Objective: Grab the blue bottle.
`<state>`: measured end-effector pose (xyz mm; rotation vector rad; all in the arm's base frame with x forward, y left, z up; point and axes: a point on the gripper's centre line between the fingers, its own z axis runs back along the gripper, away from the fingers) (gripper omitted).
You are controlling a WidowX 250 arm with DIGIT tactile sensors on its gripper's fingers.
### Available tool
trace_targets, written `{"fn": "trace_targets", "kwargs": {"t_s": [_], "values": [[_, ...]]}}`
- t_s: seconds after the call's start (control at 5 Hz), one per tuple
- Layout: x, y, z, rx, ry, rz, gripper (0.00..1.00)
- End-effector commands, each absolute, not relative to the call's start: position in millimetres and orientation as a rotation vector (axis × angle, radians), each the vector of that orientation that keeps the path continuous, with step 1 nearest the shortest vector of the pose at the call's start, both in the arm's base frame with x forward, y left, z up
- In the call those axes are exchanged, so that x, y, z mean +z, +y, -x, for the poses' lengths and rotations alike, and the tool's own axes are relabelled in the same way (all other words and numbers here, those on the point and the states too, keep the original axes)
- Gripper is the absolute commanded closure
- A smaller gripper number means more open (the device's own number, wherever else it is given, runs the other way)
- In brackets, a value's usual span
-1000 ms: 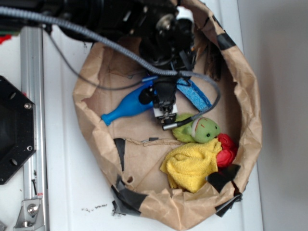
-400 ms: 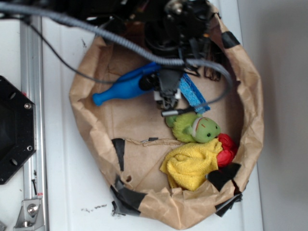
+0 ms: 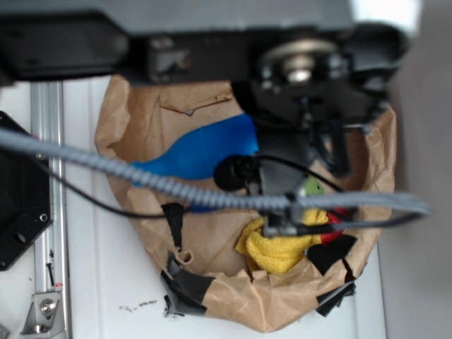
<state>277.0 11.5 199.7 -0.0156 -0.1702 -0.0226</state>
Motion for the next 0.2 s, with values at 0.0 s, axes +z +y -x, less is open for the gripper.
{"fn": "trace_targets", "kwargs": {"t_s": [0.0], "values": [[233.7, -10.6, -263.1, 0.146, -0.284, 0.056, 1.00]]}}
